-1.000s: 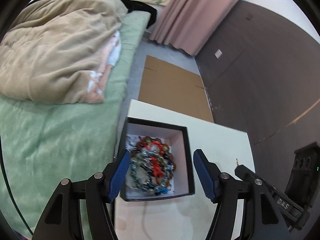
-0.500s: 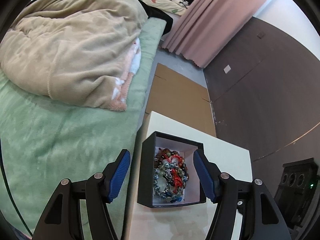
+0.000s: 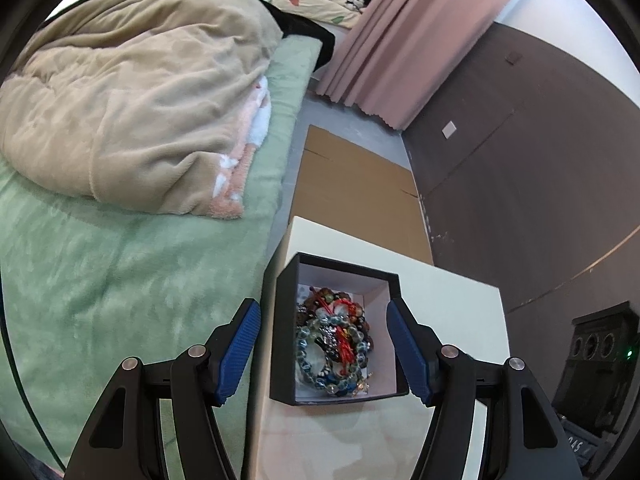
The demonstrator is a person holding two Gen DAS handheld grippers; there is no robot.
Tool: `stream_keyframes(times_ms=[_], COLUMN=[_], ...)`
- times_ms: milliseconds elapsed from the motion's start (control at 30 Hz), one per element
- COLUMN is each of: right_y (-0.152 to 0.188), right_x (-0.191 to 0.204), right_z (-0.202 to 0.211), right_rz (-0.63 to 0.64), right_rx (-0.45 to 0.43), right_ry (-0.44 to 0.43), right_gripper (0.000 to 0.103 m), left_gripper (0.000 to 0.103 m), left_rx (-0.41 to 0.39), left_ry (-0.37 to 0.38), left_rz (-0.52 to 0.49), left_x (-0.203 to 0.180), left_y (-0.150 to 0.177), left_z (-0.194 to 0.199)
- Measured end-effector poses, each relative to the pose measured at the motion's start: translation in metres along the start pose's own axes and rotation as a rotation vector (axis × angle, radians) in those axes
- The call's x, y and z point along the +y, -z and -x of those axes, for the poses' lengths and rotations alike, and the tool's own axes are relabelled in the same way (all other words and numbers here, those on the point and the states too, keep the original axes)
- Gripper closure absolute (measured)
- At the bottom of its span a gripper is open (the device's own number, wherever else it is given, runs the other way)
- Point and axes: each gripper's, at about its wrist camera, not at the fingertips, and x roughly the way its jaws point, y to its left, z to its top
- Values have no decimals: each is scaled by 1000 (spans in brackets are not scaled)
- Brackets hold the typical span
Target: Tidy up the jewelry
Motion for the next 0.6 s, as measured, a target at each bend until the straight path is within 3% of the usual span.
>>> stream_keyframes(times_ms=[233,333,433,600], right_y=[8,10,10,13], right_x=[-15,-22,-25,-31], right_z=[26,38,51,71], right_rz=[-17,-27,-30,-28], right_rx=[-21,-27,-48,-64], right_ry=[123,178,195,231], right_gripper=[19,17,7,1], left_gripper=[35,26,16,10], left_rx=[1,-8,-30,-51], left_ry=[-23,-35,-67,-107], left_rz=[-56,-86,-134,-185], left_x=[-17,-27,-41,-58], left_y=[12,19,29,42], left_z=[-2,-1,2,5])
